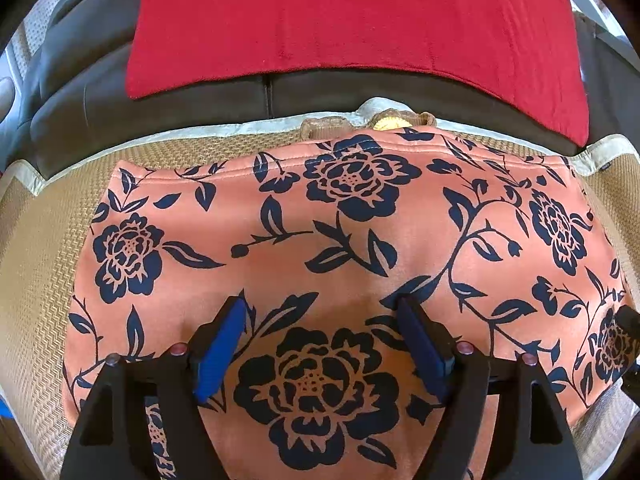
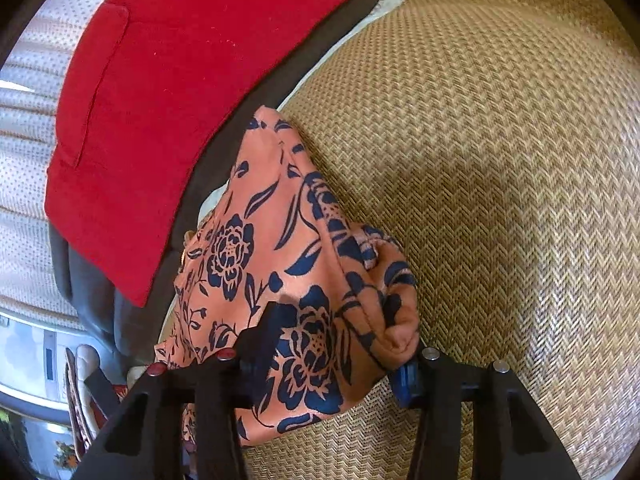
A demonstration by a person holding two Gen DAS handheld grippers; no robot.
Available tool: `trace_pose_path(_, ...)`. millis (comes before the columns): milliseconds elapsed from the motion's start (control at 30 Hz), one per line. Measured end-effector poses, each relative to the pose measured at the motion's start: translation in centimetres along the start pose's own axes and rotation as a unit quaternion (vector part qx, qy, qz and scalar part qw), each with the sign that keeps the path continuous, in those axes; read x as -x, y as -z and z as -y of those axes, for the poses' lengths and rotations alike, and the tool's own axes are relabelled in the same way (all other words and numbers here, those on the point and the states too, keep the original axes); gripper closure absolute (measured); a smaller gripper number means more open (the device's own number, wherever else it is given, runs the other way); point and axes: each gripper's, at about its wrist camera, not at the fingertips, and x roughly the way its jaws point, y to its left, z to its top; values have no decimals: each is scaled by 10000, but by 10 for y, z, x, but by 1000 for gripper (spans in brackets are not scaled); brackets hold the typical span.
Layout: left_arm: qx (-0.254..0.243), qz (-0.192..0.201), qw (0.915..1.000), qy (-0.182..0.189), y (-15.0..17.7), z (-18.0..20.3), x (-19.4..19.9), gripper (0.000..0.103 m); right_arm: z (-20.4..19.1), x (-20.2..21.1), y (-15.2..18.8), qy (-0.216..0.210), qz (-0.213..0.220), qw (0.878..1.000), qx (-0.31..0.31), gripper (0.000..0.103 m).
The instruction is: Fold small clothes
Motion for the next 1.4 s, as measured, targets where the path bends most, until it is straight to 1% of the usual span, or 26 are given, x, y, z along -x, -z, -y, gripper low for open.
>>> trace_pose_path(67, -2, 16, 10000, -3, 1, -3, -1, 24, -5, 0, 3, -27, 15, 10000, 31, 30)
trace_pose_path(133, 28, 8, 10000, 14, 2, -5, -1, 24, -10, 0, 5, 42, 55, 9999, 107, 26)
trace_pose_path(233, 46, 4, 10000, 38, 3, -6, -1, 23, -17, -8, 5, 101, 31, 9999, 112, 26)
trace_pose_path(267, 37, 4, 10000, 36, 3, -6, -2, 23, -19, -10, 4, 134, 63, 9997, 171, 43)
trace_pose_path(300, 30, 5, 10000, 26, 3, -6, -2, 23, -21, -11, 2, 225, 89, 9994, 264, 69)
trace_pose_path(333, 17, 3, 10000, 8, 3, -6, -3, 23, -28, -15, 1, 490, 57, 9977, 470, 94)
trace_pose_path(400, -35, 13, 10000, -15, 3, -5, -3, 23, -43, -15, 3, 749, 128, 9936, 838, 94)
trace_pose_path(433, -59, 10, 10000, -25, 3, -4, -3, 23, -60, -4, 9, 840, 390, 9883, 1212, 94)
trace_pose_path(500, -77, -22, 10000, -46, 1, -3, -2, 23, -82, 13, 19, 770, 748, 9816, 1581, 94)
trace_pose_path(533, -57, -46, 10000, -62, -1, -4, 0, 23, -86, 18, 21, 645, 822, 9815, 1605, 89)
trace_pose_path(600, 101, 71, 9999, -2, -3, -7, 14, 24, -79, 12, 19, 703, 769, 9833, 1489, 71)
trace_pose_path(633, 190, 258, 9994, 97, -3, -8, 25, 24, -65, -2, 17, 834, 524, 9853, 1399, 35)
trace_pose_path(667, 202, 412, 9988, 177, -3, -6, 34, 24, -49, -13, 16, 841, 184, 9891, 1197, 17)
trace_pose_path(700, 138, 567, 9981, 214, -1, -2, 41, 24, -39, -18, 12, 769, 14, 9921, 990, 17)
trace_pose_path(733, -3, 622, 9978, 207, 1, 5, 43, 24, -32, -13, 13, 519, 178, 9939, 958, 17)
trace_pose_path(800, -536, 307, 9980, 108, 8, 25, 25, 23, -30, 0, 12, 568, 310, 9919, 1094, 17)
trace_pose_path(833, -663, 80, 9978, 32, 11, 31, 11, 23, -28, 5, 8, 423, 295, 9933, 1038, 17)
trace_pose_path(867, -605, 51, 9981, 75, 16, 32, 3, 21, -25, 10, 2, 194, 259, 9952, 927, 17)
trace_pose_path(933, -402, 121, 9990, 137, 17, 29, 3, 21, -25, 15, -13, 45, 232, 9954, 933, 17)
trace_pose_path(1033, -519, 172, 9985, 82, 18, 33, 3, 21, -34, 15, -47, -126, 255, 9932, 1131, 16)
trace_pose_path(1133, -503, 169, 9986, 84, 17, 34, 2, 20, -53, -24, -88, -355, -255, 9887, 1433, 16)
trace_pose_path(1233, -500, 171, 9986, 59, 17, 38, 1, 19, -74, -68, -119, -352, -795, 9828, 1630, 16)
trace_pose_path(1300, -487, 173, 9986, 53, 20, 35, 2, 17, -85, -103, -132, -341, -1280, 9754, 1760, 24)
trace_pose_path(1333, -489, 173, 9986, 51, 19, 35, 1, 17, -90, -115, -132, -144, -1400, 9723, 1865, 68)
trace_pose_path(1367, -497, 172, 9986, 54, 19, 35, 0, 17, -101, -127, -128, 183, -1512, 9640, 2181, 82)
trace_pose_path(1400, -509, 172, 9985, 62, 19, 33, 0, 17, -108, -128, -125, 333, -1450, 9607, 2343, 82)
